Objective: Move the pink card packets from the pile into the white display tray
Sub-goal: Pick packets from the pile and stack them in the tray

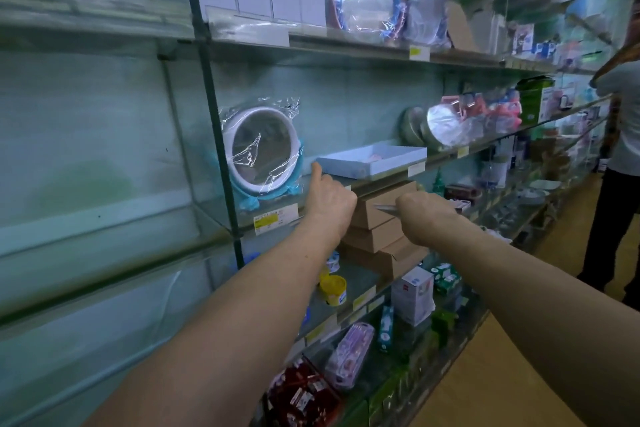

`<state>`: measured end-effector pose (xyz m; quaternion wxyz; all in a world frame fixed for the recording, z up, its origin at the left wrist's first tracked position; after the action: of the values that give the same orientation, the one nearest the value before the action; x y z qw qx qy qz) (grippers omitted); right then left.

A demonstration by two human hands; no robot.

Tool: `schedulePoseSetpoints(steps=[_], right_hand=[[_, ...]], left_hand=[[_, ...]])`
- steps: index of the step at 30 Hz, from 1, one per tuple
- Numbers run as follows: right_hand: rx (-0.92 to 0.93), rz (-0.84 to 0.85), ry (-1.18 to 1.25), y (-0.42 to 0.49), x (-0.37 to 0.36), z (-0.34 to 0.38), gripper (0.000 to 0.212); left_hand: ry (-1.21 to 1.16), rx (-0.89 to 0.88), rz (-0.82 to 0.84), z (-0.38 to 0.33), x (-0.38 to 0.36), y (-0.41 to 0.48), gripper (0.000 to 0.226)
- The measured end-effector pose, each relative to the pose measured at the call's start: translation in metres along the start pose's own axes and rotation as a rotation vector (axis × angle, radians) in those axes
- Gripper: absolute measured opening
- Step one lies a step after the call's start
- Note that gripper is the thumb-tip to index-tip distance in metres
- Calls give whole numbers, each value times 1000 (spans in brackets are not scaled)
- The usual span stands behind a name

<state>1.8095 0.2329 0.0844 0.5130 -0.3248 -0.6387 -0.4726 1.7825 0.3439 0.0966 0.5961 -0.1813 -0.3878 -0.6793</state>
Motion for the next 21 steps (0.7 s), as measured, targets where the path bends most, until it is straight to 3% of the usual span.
schedulePoseSetpoints(steps=[9, 21], right_hand=[[135, -44, -10, 45, 7, -55, 27], [258, -121, 56, 93, 8, -109, 27]], left_hand=[[1, 130, 84, -22, 22, 46, 18], [65, 217, 66, -47, 57, 104, 25]])
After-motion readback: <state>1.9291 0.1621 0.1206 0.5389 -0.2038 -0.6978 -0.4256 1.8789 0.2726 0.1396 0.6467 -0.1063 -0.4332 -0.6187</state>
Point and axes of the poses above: each hand's wrist, its own y-axis towards the middle knuckle, its own x-axis out of the back of the hand, z = x × y, the point moved 7 cm from there along y, towards the middle knuckle, and after that the axes turned 7 degrees about -x, right-handed, at the moved point
